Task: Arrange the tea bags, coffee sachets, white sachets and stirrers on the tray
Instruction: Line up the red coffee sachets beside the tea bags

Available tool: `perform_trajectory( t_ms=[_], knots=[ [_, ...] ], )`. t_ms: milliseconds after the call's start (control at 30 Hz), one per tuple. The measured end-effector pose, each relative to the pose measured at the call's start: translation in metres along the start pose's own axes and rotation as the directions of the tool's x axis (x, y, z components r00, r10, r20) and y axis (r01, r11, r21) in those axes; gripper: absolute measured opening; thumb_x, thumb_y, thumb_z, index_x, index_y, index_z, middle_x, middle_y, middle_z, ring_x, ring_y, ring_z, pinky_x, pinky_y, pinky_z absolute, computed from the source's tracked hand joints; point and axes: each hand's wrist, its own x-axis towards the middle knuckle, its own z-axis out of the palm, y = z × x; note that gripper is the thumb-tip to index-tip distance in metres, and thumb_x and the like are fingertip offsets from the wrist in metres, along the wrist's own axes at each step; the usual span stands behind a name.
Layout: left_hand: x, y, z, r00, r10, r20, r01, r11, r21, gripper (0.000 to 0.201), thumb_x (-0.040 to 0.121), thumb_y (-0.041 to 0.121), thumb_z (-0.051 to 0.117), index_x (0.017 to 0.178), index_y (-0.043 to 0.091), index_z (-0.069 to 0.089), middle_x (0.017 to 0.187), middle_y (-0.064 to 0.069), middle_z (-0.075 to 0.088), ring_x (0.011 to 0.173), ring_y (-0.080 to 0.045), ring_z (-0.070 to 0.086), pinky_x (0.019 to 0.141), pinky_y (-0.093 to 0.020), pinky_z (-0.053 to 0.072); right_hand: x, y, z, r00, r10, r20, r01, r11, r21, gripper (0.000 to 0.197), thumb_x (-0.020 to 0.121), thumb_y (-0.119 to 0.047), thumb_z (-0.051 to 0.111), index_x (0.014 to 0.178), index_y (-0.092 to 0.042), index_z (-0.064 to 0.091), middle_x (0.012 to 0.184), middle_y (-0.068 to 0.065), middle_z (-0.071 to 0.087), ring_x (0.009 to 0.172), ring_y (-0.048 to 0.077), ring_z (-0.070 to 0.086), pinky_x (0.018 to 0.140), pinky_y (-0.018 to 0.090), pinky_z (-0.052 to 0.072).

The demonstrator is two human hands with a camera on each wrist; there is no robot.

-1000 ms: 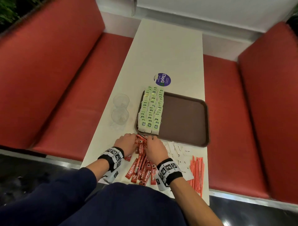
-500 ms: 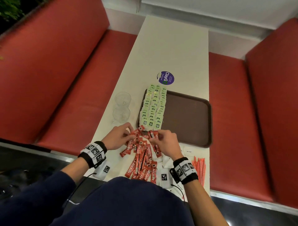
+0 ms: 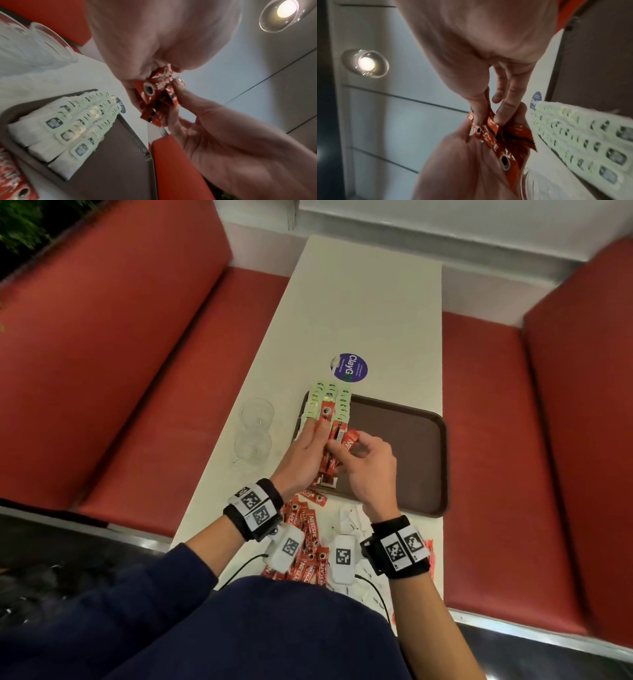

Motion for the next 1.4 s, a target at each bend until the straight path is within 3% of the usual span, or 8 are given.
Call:
perform_trajectory(
  t_ms=[167, 333, 467, 567, 700, 833, 1000, 1400],
  knots=[
    [0.011, -0.003, 0.021, 0.993, -0.119, -0.025, 0.119, 0.993, 0.009, 0.047, 0.107, 0.063, 0.043, 0.133, 0.026, 0.056, 0.120, 0.002, 0.074, 0.106, -0.017, 0.072, 0.093, -0.042, 0.061, 0.010, 0.003, 0.001, 0.993, -0.105, -0.060, 0.088, 0.967, -0.237, 0.007, 0.098, -0.025, 0.079, 0.101, -0.027, 0.084, 0.077, -0.010, 0.078, 0.076, 0.008, 0.075, 0.078, 0.037, 0.064],
    [0.014, -0.006, 0.023, 0.968, -0.249, -0.020, 0.245, 0.963, -0.114, 0.040, 0.114, 0.051, 0.038, 0.117, 0.020, 0.063, 0.080, -0.001, 0.055, 0.058, -0.010, 0.044, 0.050, -0.026, 0.032, 0.011, 0.007, -0.015, 0.994, 0.081, 0.078, -0.082, 0.997, 0.014, 0.015, 0.092, -0.020, 0.088, 0.106, -0.017, 0.084, 0.088, 0.001, 0.083, 0.085, 0.016, 0.082, 0.087, 0.039, 0.068],
    [0.017, -0.008, 0.021, 0.956, -0.277, -0.094, 0.255, 0.947, -0.198, 0.042, 0.114, 0.054, 0.042, 0.099, 0.025, 0.068, 0.066, 0.009, 0.051, 0.051, -0.007, 0.038, 0.047, -0.024, 0.028, 0.013, 0.012, -0.029, 0.991, 0.103, 0.091, -0.121, 0.968, 0.218, 0.015, 0.095, -0.020, 0.086, 0.110, -0.015, 0.084, 0.102, 0.009, 0.083, 0.105, 0.036, 0.079, 0.097, 0.058, 0.063],
    [0.016, 0.001, 0.018, 0.967, -0.239, -0.084, 0.211, 0.943, -0.255, 0.038, 0.110, 0.056, 0.052, 0.094, 0.023, 0.060, 0.066, 0.009, 0.043, 0.049, -0.006, 0.035, 0.042, -0.019, 0.028, 0.015, 0.011, -0.042, 0.999, 0.039, -0.011, -0.036, 0.981, 0.189, 0.011, 0.104, -0.019, 0.075, 0.113, -0.019, 0.082, 0.098, 0.007, 0.083, 0.094, 0.027, 0.079, 0.089, 0.050, 0.066],
    [0.019, 0.009, 0.014, 0.997, -0.070, 0.037, 0.075, 0.984, -0.162, 0.042, 0.102, 0.054, 0.067, 0.108, 0.014, 0.058, 0.064, 0.005, 0.031, 0.050, -0.013, 0.022, 0.040, -0.023, 0.024, 0.018, 0.004, -0.060, 0.994, -0.019, 0.111, -0.004, 0.980, 0.199, 0.024, 0.104, -0.018, 0.075, 0.127, -0.017, 0.075, 0.094, 0.011, 0.079, 0.078, 0.026, 0.075, 0.074, 0.030, 0.060],
    [0.025, 0.014, 0.014, 1.000, -0.001, -0.019, 0.002, 0.999, 0.039, 0.027, 0.104, 0.033, 0.072, 0.106, 0.006, 0.071, 0.056, 0.015, 0.049, 0.044, -0.002, 0.040, 0.050, -0.022, 0.033, 0.023, 0.004, -0.072, 0.982, -0.008, 0.190, -0.021, 0.988, 0.152, 0.027, 0.098, -0.016, 0.082, 0.122, -0.011, 0.072, 0.097, 0.014, 0.081, 0.081, 0.033, 0.079, 0.079, 0.037, 0.064],
    [0.028, 0.008, 0.012, 0.994, -0.009, -0.106, 0.012, 1.000, 0.020, 0.019, 0.103, 0.036, 0.072, 0.097, 0.018, 0.072, 0.055, 0.018, 0.053, 0.046, -0.001, 0.044, 0.054, -0.027, 0.034, 0.028, 0.011, -0.084, 0.997, 0.077, 0.030, -0.082, 0.945, 0.317, 0.018, 0.098, -0.009, 0.080, 0.113, -0.003, 0.074, 0.099, 0.021, 0.081, 0.097, 0.040, 0.081, 0.102, 0.056, 0.060],
    [0.041, -0.008, 0.026, 0.996, -0.086, -0.023, 0.085, 0.995, -0.048, 0.013, 0.100, 0.030, 0.078, 0.097, 0.020, 0.071, 0.058, 0.009, 0.045, 0.047, -0.011, 0.033, 0.047, -0.025, 0.029, 0.038, 0.010, -0.090, 0.994, 0.086, -0.063, -0.059, 0.939, 0.338, 0.022, 0.097, -0.020, 0.082, 0.107, 0.000, 0.079, 0.096, 0.021, 0.082, 0.095, 0.040, 0.082, 0.089, 0.048, 0.066]
  ],
)
